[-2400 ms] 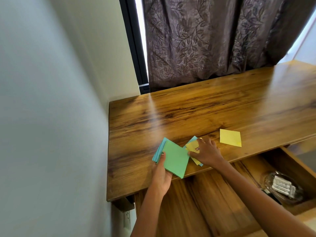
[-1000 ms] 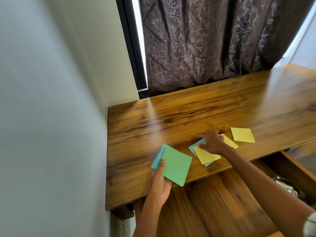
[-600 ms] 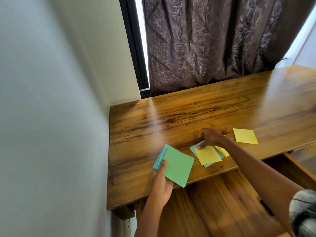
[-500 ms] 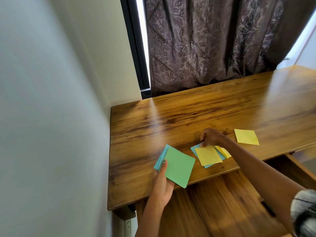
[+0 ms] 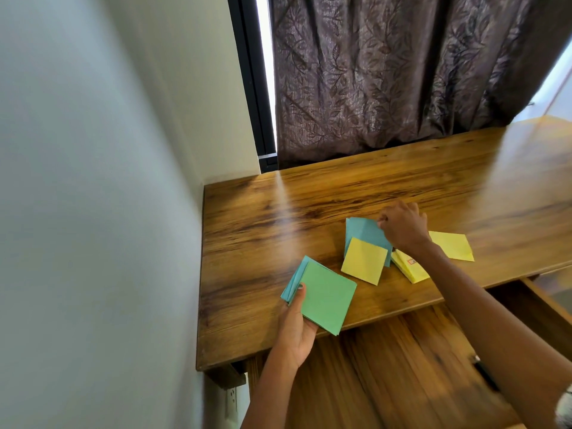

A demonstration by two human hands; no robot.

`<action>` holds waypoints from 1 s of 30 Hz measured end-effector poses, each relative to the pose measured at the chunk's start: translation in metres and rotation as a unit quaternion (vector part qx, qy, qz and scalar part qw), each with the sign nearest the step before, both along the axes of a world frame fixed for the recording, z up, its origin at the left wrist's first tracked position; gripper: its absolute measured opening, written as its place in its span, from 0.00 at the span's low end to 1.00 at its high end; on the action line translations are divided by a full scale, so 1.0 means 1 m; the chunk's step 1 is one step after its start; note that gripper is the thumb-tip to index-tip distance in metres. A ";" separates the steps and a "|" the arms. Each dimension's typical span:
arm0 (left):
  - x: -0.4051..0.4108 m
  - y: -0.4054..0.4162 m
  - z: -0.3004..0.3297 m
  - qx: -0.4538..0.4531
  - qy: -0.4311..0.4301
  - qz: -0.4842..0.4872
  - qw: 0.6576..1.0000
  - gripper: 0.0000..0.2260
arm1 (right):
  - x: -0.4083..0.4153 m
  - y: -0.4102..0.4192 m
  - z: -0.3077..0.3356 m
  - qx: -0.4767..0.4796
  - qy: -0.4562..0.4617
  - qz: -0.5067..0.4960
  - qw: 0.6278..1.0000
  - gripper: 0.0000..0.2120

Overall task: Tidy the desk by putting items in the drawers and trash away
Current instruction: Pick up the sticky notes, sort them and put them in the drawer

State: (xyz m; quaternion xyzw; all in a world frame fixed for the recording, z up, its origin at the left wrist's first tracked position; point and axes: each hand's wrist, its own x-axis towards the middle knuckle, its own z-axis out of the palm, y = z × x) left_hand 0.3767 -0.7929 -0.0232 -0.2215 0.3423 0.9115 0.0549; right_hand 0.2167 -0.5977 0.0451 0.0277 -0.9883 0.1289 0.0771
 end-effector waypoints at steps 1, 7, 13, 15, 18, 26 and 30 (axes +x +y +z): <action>0.000 0.000 0.000 0.002 0.001 -0.001 1.000 0.13 | 0.004 -0.001 0.005 -0.017 0.027 -0.003 0.999 0.10; 0.000 0.000 -0.001 0.010 0.001 -0.005 1.000 0.14 | 0.030 -0.010 0.035 -0.260 0.069 0.087 0.959 0.07; -0.002 0.001 -0.002 0.006 0.007 0.008 1.000 0.13 | 0.058 -0.031 0.046 -0.319 -0.093 0.242 0.912 0.06; -0.003 0.002 -0.001 0.003 0.019 0.006 1.000 0.16 | 0.062 -0.042 0.031 -0.278 -0.145 0.274 0.909 0.06; -0.003 0.003 -0.001 -0.007 0.016 -0.007 1.000 0.22 | 0.067 -0.059 0.003 -0.266 -0.167 0.294 0.903 0.05; 0.002 0.009 0.006 -0.122 -0.010 0.066 0.990 0.24 | 0.080 -0.074 -0.029 -0.328 -0.163 0.206 0.908 0.18; -0.004 -0.014 0.037 -0.297 0.041 0.120 0.947 0.17 | 0.091 -0.074 -0.010 -0.506 -0.278 0.208 0.790 0.14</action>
